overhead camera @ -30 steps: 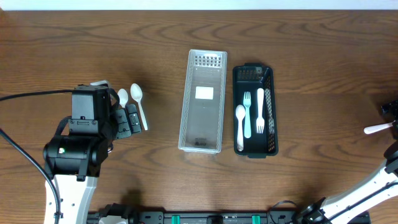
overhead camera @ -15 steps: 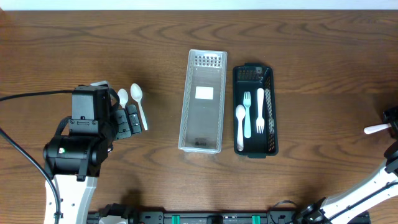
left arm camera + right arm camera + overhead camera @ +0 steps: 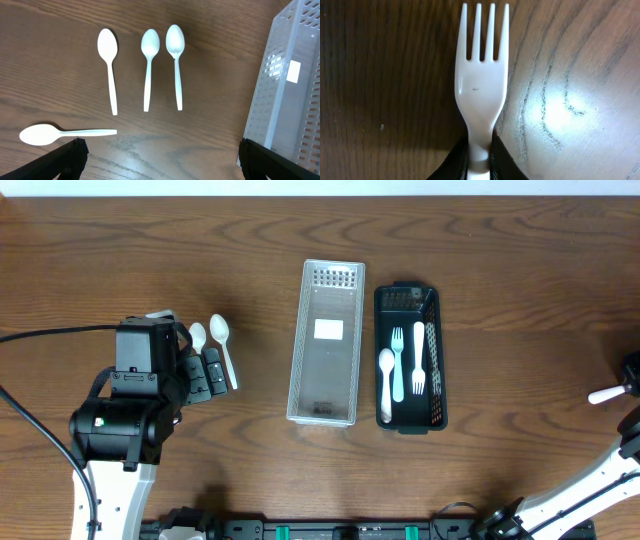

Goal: Pack container
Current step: 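Move the right gripper to the last white fork and grasp it, then carry the fork over the green basket and lower it in, then open the right gripper and raise it back to the right side, then lower the left gripper onto a white spoon and grasp it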

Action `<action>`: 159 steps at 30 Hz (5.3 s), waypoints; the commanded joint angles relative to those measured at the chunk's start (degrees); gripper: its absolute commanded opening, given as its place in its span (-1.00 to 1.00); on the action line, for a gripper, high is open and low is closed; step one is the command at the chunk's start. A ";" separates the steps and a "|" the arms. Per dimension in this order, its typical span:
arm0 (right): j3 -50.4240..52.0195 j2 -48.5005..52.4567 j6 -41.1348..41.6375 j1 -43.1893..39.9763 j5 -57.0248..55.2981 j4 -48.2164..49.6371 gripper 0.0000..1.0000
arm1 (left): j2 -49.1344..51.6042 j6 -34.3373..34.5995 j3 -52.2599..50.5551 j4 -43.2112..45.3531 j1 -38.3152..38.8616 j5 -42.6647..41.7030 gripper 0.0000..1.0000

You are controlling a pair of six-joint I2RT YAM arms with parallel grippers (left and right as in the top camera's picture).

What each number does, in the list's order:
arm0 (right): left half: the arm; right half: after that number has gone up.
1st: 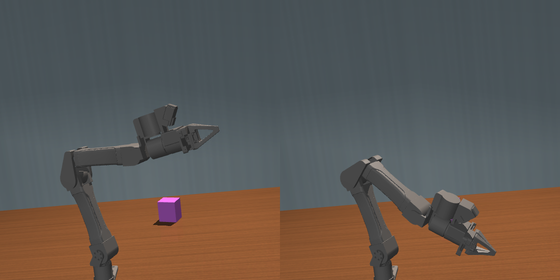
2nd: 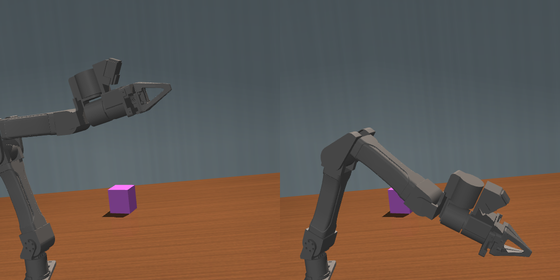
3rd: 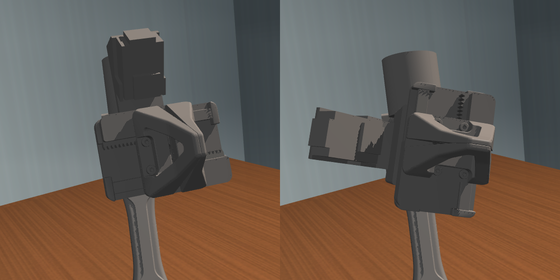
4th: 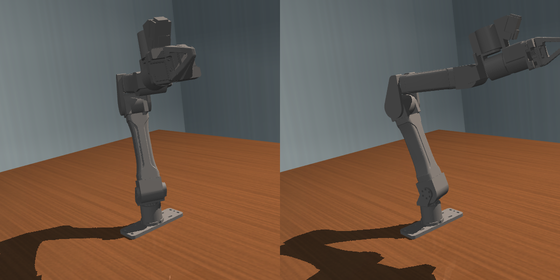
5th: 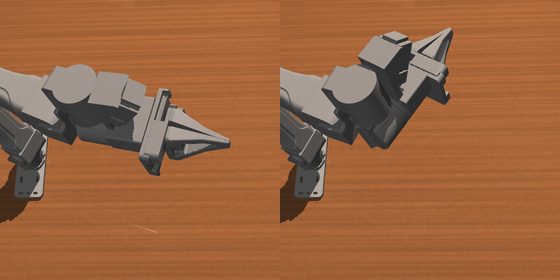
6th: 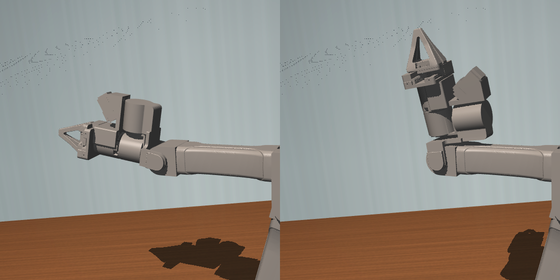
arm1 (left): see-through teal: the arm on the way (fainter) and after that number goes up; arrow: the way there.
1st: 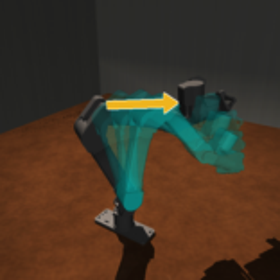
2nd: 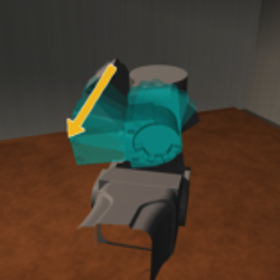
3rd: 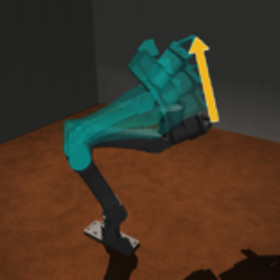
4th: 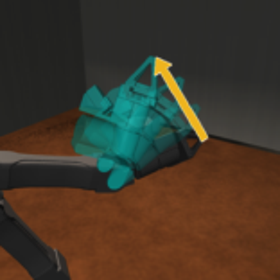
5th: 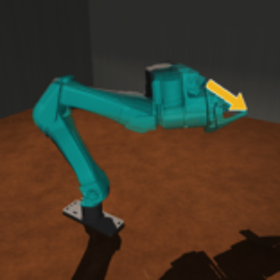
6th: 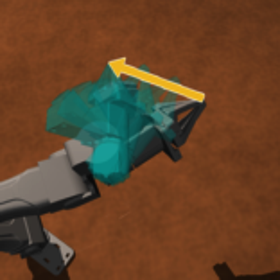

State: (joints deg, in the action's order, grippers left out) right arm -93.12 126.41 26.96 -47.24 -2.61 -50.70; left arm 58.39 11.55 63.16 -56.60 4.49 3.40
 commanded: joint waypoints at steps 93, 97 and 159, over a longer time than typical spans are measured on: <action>-1.97 -30.38 -20.37 46.51 -3.96 -13.38 0.99 | 36.94 2.29 6.91 16.55 -0.59 -4.85 0.96; -1.25 -30.38 -20.37 45.64 -3.98 -13.90 0.99 | 43.91 7.23 6.91 20.09 -1.11 -6.60 0.96; -0.85 -30.38 -20.37 45.66 -4.02 -15.10 0.91 | 56.00 7.21 6.82 19.74 -1.64 -8.35 -0.49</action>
State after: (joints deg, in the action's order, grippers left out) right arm -94.30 96.07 7.14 -1.43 -6.90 -65.60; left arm 112.20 18.24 70.70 -36.21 3.09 -4.16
